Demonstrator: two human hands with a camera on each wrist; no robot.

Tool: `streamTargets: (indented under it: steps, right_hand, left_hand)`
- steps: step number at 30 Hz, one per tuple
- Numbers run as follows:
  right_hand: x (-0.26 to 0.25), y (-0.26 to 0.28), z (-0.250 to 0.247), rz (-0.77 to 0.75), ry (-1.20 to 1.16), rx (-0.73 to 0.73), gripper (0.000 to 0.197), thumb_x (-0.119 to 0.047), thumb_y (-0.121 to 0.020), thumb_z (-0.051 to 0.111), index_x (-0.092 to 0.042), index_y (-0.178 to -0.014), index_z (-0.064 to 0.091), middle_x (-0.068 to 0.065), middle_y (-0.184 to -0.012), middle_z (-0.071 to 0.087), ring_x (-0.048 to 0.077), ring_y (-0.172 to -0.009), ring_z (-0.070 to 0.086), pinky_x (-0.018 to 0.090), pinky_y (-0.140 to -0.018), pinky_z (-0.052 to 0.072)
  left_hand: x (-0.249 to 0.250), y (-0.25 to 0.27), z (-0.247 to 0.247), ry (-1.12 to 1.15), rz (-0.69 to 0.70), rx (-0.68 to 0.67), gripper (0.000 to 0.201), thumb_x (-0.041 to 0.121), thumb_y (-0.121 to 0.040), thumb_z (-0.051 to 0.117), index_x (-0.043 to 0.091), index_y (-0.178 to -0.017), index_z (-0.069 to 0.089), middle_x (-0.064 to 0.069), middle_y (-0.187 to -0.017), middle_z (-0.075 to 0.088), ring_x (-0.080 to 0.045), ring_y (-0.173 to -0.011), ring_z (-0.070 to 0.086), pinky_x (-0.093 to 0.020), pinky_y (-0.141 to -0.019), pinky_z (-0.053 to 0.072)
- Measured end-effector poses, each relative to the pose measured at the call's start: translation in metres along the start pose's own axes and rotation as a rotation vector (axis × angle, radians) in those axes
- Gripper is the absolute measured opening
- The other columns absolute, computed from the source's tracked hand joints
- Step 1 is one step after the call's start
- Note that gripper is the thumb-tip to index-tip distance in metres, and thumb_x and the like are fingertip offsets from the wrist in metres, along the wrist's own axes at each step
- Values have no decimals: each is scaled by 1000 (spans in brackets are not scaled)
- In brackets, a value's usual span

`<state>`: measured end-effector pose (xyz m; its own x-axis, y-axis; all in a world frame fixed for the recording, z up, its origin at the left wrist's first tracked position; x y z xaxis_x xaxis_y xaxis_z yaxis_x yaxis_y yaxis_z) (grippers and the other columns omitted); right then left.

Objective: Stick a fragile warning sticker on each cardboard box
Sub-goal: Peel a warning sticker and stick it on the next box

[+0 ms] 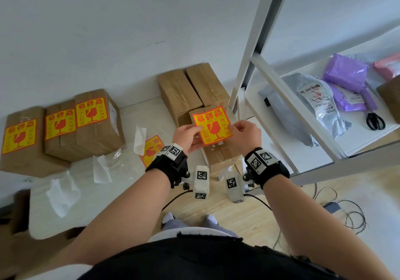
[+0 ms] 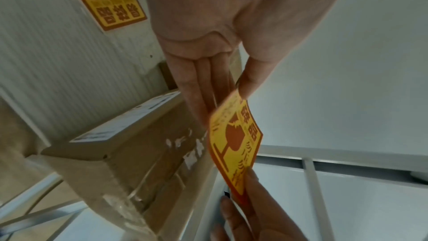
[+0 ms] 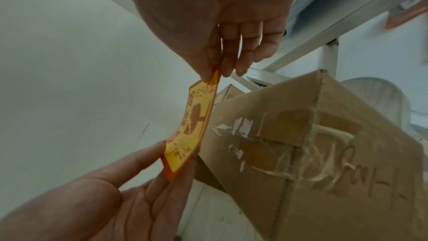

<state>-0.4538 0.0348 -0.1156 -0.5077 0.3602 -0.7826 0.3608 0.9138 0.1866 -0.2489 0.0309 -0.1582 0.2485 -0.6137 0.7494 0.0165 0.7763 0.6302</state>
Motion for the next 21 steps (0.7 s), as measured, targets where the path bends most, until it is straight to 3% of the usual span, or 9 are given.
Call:
streamTargets:
  steps: [3,6,9,12,15,21]
  right_hand:
    - [-2,-1,4,-44,39,-24,16,-22,-93,61,-20,-77,63,-10,-71,59,1,-67,53,17,-56,37]
    - [2,-5,6,-62,52,-16,15,-22,-93,60,-18,-79,64,-8,-72,61,5,-67,55,16,-56,38]
    - [8,-9,8,-45,80,-33,15,-23,-94,59,-17,-82,65,-6,-73,61,6,-67,53,16,-56,36]
    - [13,-13,11,-28,100,-47,15,-25,-94,59,-16,-84,66,-3,-77,64,11,-71,56,20,-59,39]
    - [14,-16,12,-24,106,-45,15,-25,-93,59,-16,-85,68,-1,-78,66,15,-74,59,25,-68,43]
    - [10,-20,17,-57,153,-64,14,-24,-92,61,-16,-83,68,-6,-74,61,6,-67,52,23,-67,41]
  left_hand:
    - [-9,-3,-6,-28,-15,86,10,9,-93,64,6,-101,58,-13,-85,70,-21,-57,71,-32,-51,59]
    - [-6,-10,-17,-172,42,207,11,15,-87,73,11,-90,64,-14,-89,74,-28,-70,73,-41,-63,62]
    - [-1,-13,-23,-229,79,274,11,21,-80,80,17,-82,70,-10,-90,76,-23,-76,74,-37,-67,61]
    - [2,-15,-24,-286,104,295,15,24,-82,79,14,-92,74,-7,-87,74,-17,-72,68,-30,-61,59]
    - [3,-18,-23,-325,113,325,20,23,-84,77,11,-99,74,-7,-88,74,-17,-72,69,-30,-63,60]
    - [2,-24,-26,-368,87,356,16,23,-86,74,12,-97,72,-4,-83,72,-14,-67,65,-28,-60,58]
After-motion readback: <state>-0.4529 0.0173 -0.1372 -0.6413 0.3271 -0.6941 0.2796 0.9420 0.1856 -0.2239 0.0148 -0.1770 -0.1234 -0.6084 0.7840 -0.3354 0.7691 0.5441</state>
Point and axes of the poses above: each hand's wrist, its own y-axis away from the middle knuckle, its own z-axis out of the palm, x = y × z, the point moved 10 cm from there along -y, towards the middle knuckle
